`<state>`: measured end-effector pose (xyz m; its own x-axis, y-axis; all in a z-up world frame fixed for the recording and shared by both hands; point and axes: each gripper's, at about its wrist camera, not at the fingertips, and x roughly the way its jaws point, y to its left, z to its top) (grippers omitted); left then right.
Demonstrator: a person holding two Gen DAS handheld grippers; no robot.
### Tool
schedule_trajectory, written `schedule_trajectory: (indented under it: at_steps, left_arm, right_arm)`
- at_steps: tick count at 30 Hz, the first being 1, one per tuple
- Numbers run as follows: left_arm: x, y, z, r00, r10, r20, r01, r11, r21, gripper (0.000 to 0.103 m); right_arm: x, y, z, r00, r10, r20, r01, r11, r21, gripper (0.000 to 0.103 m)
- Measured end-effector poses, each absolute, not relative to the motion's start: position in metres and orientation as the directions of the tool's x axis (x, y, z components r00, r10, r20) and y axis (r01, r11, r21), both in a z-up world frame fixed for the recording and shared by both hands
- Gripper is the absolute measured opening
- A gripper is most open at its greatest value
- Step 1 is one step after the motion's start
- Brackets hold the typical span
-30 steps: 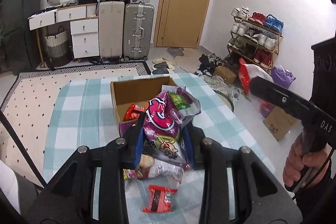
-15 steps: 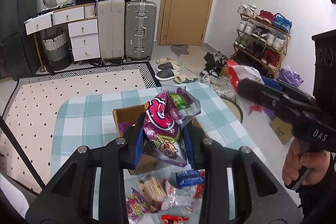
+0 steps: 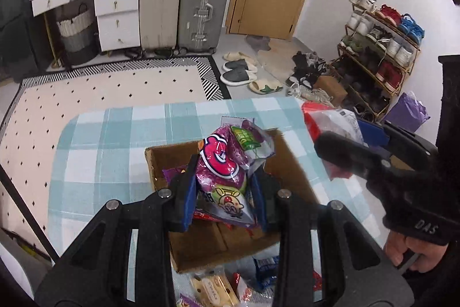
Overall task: Organize snacks
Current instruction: 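Lift both packets over the box and open both grippers to drop them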
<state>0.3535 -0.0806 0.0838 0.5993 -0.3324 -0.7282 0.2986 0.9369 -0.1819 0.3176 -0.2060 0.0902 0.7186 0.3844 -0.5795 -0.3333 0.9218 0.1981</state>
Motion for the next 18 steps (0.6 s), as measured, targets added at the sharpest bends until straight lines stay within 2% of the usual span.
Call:
schedule_trajectory:
  at_steps: [8, 10, 18]
  left_arm:
    - [0.374, -0.082, 0.026, 0.562, -0.308, -0.768, 0.290, 0.943, -0.166, 0.031]
    - [0.376, -0.082, 0.021, 0.559, -0.319, -0.765, 0.296, 0.939, -0.175, 0.031]
    - [0.375, -0.080, 0.013, 0.579, -0.277, -0.767, 0.273, 0.952, -0.138, 0.033]
  right_arm:
    - [0.350, -0.195, 0.038, 0.655, 0.380, -0.654, -0.330, 0.921, 0.206, 0.048]
    - [0.351, -0.194, 0.032, 0.655, 0.378, -0.654, -0.336, 0.921, 0.197, 0.054]
    - [0.349, -0.198, 0.023, 0.663, 0.383, -0.643, -0.336, 0.920, 0.202, 0.062]
